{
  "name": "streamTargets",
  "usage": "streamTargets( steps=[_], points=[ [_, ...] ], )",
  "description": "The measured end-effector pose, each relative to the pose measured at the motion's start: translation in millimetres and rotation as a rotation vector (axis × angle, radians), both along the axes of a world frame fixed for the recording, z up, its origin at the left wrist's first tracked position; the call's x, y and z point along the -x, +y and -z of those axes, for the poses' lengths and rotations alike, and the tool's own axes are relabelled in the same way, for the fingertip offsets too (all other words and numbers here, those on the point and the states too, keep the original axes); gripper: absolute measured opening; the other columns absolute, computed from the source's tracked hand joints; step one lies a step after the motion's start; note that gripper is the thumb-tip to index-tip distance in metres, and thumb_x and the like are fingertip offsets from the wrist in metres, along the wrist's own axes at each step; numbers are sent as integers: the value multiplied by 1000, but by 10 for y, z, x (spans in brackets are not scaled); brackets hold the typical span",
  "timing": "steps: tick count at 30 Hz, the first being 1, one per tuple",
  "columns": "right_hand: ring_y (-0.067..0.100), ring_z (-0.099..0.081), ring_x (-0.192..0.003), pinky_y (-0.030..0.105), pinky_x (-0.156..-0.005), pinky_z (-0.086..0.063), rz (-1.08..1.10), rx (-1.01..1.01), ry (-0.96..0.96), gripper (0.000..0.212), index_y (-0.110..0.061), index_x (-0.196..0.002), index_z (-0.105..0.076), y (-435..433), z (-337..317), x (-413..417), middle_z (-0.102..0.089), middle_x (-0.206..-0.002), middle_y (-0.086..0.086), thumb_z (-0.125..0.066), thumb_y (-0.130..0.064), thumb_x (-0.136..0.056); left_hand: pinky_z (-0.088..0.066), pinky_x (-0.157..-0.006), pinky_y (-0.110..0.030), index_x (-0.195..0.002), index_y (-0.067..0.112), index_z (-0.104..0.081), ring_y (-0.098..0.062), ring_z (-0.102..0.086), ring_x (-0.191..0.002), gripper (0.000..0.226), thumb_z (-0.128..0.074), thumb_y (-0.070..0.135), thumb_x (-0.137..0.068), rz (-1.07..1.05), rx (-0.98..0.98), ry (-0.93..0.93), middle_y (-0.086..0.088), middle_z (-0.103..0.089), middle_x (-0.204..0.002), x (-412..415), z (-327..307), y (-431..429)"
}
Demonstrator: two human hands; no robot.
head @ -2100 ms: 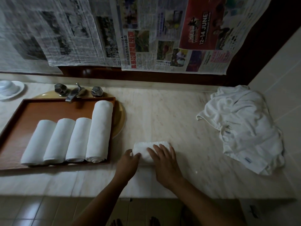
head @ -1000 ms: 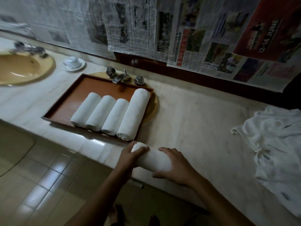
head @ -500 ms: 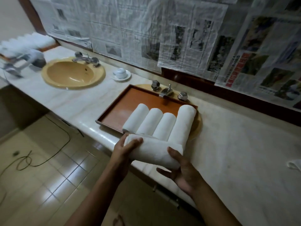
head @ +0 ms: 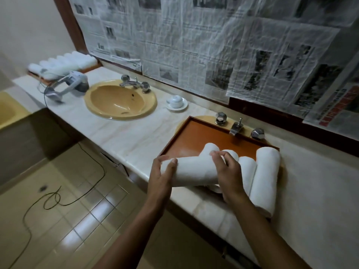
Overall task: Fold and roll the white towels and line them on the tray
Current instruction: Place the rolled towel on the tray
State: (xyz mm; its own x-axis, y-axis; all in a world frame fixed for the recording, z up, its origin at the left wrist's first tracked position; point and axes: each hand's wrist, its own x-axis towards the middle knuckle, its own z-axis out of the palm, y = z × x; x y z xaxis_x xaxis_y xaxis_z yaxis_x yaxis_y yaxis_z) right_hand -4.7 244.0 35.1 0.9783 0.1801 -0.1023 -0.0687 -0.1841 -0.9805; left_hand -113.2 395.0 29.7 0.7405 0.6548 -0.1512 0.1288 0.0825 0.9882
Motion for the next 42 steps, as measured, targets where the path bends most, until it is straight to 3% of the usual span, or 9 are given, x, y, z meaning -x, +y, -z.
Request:
streamTargets(
  steps=[4,8,13,17,21,27,30,36,42],
  points=[
    [-3,-59,-103,20,-81,-44,-59,71,-76,18,-29,-103,-73,357,-34,-406,-69,-104,-22,-58,-39,-100,-50,-92,-30,-124,43,-49,-11,-56,-118,46,-56,63,-83,103,-74,57,5,-55,-130,-78,59,239],
    [9,-61,-105,33,-90,-50,-169,204,-32,24,-28,-106,-68,708,122,-924,-68,-108,-14,-58,-48,-98,-50,-87,-25,-139,37,-44,-2,-53,-116,69,-63,55,-76,162,-226,133,13,-49,-130,-218,243,480],
    [21,-60,-105,38,-88,-51,-295,427,86,35,-22,-114,-62,1175,378,-1468,-66,-116,0,-59,-52,-95,-46,-82,-20,-129,37,-52,1,-54,-109,50,-71,49,-84,134,-357,249,18,-55,-119,-442,517,640],
    [33,-62,-110,40,-96,-51,-446,626,147,46,-11,-117,-67,1585,530,-1853,-68,-121,12,-58,-52,-96,-54,-90,-42,-134,31,-53,-15,-60,-106,70,-59,73,-79,80,-374,411,10,-62,-118,-706,710,740],
    [36,-56,-127,35,-98,-46,-658,851,170,51,-7,-139,-58,1864,554,-2064,-58,-141,19,-56,-42,-101,-49,-94,-45,-138,33,-45,-16,-54,-100,68,-51,77,-87,84,-456,545,10,-59,-108,-847,861,642],
    [25,-57,-106,31,-85,-40,-866,1180,-21,32,-10,-118,-66,1856,582,-2177,-60,-112,9,-46,-33,-108,-38,-86,-37,-105,40,-60,-10,-52,-93,39,-42,72,-91,128,-520,550,18,-58,-99,-991,983,484],
    [32,-57,-121,42,-99,-44,-817,1383,-157,44,-11,-127,-63,1757,643,-2158,-59,-134,16,-36,-40,-108,-43,-94,-43,-115,41,-63,-15,-55,-112,38,-44,66,-92,165,-476,524,20,-62,-114,-1057,1051,512],
    [20,-60,-96,35,-83,-46,-838,1119,-196,36,-18,-118,-66,1588,712,-2224,-67,-123,9,-44,-43,-105,-44,-104,-49,-138,38,-57,-10,-52,-127,60,-32,69,-93,276,-407,472,13,-60,-134,-1141,1156,590],
    [14,-51,-120,35,-99,-45,-958,880,-281,31,-33,-124,-66,1063,807,-2110,-56,-122,-8,-47,-46,-104,-46,-99,-34,-139,41,-47,-5,-48,-120,56,-54,65,-88,234,-439,387,17,-45,-130,-995,1032,547]
  ],
)
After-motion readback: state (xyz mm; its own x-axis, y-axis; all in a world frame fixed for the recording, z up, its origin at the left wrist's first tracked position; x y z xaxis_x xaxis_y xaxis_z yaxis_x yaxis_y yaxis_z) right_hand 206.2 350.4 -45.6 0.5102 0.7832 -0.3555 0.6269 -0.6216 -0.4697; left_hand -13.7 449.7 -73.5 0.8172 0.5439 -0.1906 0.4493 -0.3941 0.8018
